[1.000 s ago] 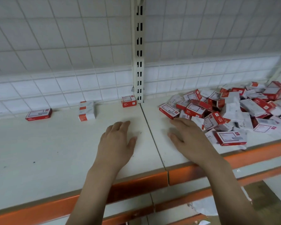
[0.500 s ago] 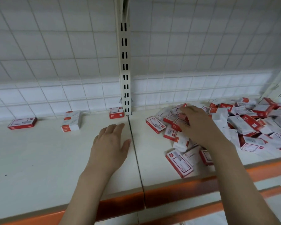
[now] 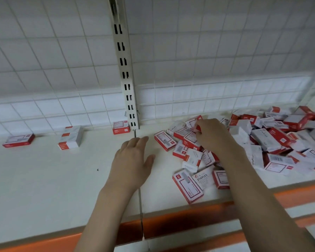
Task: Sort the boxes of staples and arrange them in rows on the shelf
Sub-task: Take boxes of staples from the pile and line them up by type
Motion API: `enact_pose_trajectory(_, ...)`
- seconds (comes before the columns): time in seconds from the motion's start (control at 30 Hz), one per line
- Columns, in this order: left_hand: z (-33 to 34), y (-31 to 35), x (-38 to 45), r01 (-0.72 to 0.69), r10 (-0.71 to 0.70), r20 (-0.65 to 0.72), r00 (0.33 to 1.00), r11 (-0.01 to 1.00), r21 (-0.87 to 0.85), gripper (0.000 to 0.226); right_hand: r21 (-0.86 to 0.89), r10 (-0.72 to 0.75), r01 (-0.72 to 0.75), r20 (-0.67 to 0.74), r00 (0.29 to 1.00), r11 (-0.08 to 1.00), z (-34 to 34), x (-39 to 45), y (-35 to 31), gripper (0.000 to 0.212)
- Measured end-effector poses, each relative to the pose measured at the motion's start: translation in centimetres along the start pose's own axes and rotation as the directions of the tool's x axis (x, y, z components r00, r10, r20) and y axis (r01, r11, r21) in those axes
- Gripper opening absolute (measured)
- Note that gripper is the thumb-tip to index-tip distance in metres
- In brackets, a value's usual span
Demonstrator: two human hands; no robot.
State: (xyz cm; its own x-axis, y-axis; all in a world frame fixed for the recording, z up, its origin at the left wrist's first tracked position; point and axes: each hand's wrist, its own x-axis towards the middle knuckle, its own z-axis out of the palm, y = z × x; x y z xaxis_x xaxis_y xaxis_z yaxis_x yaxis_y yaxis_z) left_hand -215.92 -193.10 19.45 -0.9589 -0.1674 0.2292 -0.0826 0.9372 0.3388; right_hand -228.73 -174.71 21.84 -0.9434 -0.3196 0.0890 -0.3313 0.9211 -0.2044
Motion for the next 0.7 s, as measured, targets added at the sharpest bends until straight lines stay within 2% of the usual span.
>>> enact_pose_trajectory(0.13, 0.3, 1.2, 0.0, -0.111, 0.109, 0.073, 0.991, 0.994, 0.018, 0.061, 0.132, 0.007, 0.01, -0.122, 0.992, 0.991, -1.1, -1.0, -0.1, 0.023)
enact_pose_trajectory(0.33, 1.2, 3.1, -0.9, -0.199, 0.2, 0.193, 0.961, 0.98, -0.026, 0.076, 0.171, -0.014, 0.064, -0.278, 0.96, 0.983, -2.5, -5.0, 0.5, 0.026)
enact_pose_trajectory(0.53, 2.6, 4.8, -2.3, -0.207, 0.21, 0.288, 0.934, 0.977, -0.04, 0.085, 0.256, -0.03, 0.116, -0.318, 0.947, 0.96, -2.2, -9.1, 0.9, 0.028)
enact_pose_trajectory(0.7, 3.5, 5.0, -2.7, -0.242, 0.228, 0.286, 0.931, 0.97, 0.013, 0.093, 0.273, -0.039, 0.13, -0.315, 0.948, 0.953, -1.5, -11.2, 1.7, 0.034)
